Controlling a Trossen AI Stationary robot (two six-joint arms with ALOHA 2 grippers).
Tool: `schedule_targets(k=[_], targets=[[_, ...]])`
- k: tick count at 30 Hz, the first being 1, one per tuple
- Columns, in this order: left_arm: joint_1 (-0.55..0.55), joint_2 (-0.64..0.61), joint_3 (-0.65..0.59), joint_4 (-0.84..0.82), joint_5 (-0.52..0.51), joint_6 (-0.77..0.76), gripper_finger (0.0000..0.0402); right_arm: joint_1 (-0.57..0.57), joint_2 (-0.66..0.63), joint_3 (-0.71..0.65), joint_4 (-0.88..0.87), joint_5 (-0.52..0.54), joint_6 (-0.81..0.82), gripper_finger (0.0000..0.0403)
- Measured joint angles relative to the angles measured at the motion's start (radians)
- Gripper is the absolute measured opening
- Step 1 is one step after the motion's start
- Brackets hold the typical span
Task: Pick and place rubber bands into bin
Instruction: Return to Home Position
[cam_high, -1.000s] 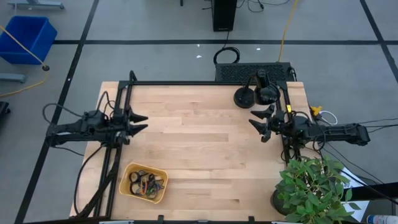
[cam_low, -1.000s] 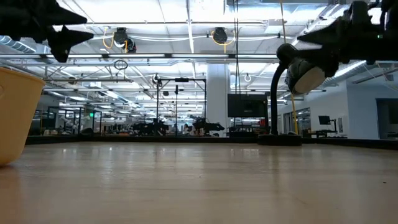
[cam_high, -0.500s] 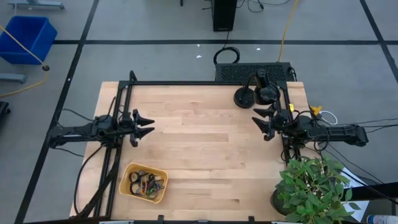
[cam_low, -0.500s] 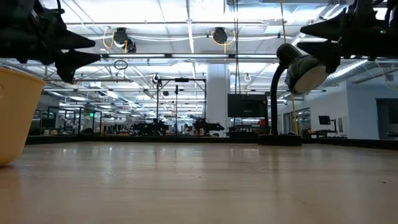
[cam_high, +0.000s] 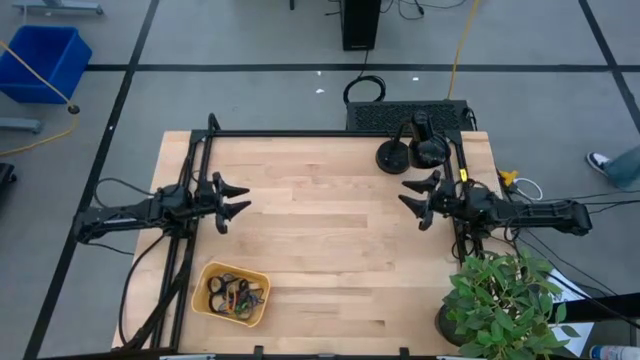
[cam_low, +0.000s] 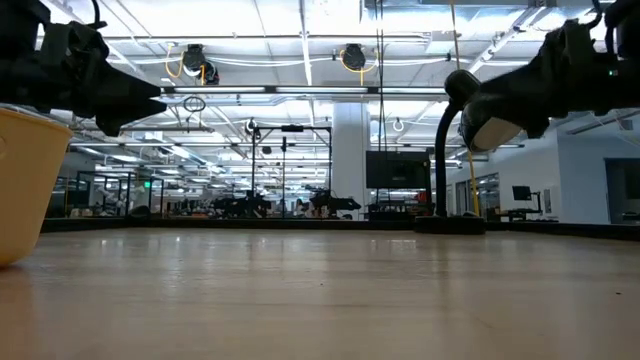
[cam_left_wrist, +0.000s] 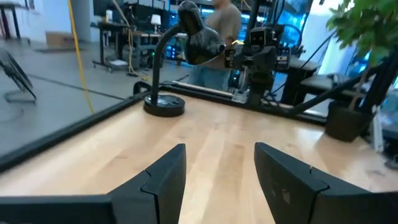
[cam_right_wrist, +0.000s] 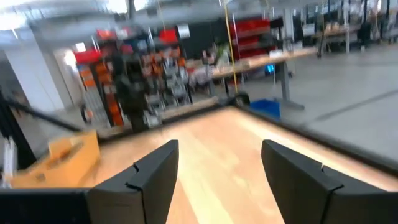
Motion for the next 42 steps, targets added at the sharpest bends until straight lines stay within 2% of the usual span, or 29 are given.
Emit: schedule_targets(k=[8,42], targets=[[0.002,0.000,0.000,0.000,-0.003,0.026,0.0196,0.000,0.001,0.000,-0.145,-0.001,0.000,0.0224],[0.002,0.000,-0.003,0.017,-0.006,0.023,0.0196,-0.003,0.000,-0.001,-0.148,-0.002,0.000,0.0224]])
